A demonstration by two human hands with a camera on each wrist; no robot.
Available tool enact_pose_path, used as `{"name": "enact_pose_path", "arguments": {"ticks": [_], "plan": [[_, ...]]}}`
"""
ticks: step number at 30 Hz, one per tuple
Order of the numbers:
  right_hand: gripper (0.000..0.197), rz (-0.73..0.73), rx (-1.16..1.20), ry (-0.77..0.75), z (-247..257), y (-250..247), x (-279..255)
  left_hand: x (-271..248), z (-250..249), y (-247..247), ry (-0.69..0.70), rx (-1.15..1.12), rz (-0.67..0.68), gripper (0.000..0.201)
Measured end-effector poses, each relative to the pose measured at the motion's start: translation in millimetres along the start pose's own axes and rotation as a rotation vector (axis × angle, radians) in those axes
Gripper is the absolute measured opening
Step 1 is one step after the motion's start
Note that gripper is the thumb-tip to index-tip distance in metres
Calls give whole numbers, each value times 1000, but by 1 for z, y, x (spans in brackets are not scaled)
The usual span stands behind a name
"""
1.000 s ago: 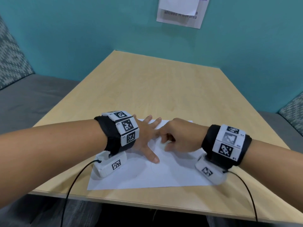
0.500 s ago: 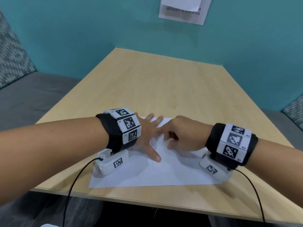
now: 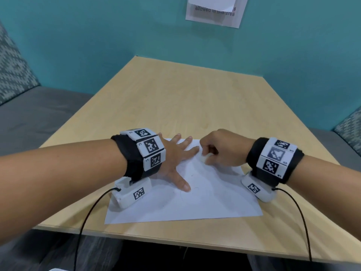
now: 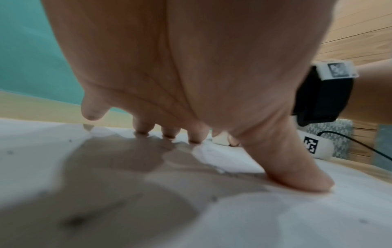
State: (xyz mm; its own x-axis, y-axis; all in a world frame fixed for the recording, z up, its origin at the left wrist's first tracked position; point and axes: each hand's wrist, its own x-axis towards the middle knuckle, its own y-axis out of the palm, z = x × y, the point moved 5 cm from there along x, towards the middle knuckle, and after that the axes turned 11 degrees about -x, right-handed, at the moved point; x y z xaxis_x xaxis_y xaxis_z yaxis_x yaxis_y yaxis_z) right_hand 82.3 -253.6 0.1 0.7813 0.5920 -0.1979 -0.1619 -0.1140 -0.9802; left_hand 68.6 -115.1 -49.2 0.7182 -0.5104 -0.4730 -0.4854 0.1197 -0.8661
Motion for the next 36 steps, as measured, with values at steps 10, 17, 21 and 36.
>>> {"name": "enact_pose_path", "arguments": {"ticks": [10,17,21,36], "plan": [[10,18,-3,16,-1,5,-6,-1,0,1,-8,13,1,119],[11,38,16,30,-3,5,-7,-2,-1,-1,-15,9,14,119],[15,80,27,-53,21,11,-17,-1,0,-1,-10,2,25,118],[8,46,-47,22,9,4,-9,-28,-10,3,-14,-17,13,116]]}}
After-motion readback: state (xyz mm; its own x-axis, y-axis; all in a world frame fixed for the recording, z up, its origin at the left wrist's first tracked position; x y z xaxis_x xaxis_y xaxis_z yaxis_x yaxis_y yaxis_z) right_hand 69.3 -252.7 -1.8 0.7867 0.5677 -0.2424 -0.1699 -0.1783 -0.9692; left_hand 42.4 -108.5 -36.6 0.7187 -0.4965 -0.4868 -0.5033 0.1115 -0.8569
